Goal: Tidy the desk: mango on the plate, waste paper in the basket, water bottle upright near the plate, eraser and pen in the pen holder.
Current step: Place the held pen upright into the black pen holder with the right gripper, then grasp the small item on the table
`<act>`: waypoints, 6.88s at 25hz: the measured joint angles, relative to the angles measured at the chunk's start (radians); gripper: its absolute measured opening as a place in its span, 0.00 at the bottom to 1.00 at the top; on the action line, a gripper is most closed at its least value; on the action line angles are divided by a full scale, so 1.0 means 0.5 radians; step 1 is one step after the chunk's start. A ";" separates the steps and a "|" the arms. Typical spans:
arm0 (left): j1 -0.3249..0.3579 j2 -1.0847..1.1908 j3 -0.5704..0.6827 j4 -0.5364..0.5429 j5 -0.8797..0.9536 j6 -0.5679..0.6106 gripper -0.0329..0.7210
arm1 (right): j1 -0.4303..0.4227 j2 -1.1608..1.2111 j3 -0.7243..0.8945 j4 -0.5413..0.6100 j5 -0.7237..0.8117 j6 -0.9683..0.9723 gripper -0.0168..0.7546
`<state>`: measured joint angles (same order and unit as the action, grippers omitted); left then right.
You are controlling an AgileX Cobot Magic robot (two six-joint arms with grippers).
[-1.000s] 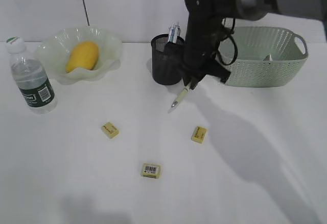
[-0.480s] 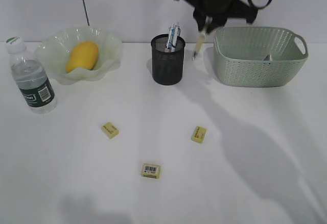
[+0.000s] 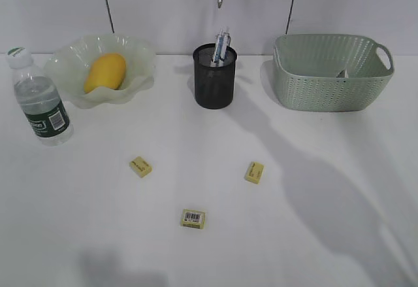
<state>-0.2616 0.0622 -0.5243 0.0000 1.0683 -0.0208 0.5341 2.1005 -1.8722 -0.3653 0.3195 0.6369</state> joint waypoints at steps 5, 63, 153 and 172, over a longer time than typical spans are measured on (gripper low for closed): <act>0.000 0.000 0.000 0.000 0.000 0.000 0.36 | 0.000 0.115 0.000 -0.162 -0.149 -0.033 0.18; 0.000 0.000 0.000 0.000 0.000 0.000 0.36 | 0.051 -0.185 0.450 0.231 0.645 -0.762 0.67; 0.000 0.000 0.000 0.000 0.000 0.000 0.36 | 0.051 -3.498 2.722 0.579 1.452 -1.160 0.67; 0.000 0.000 0.000 0.000 0.000 0.000 0.36 | 0.047 -3.995 2.732 0.671 1.450 -1.088 0.67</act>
<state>-0.2616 0.0622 -0.5243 0.0000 1.0683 -0.0208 0.5578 0.1030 -0.5061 -0.0298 1.0446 0.0928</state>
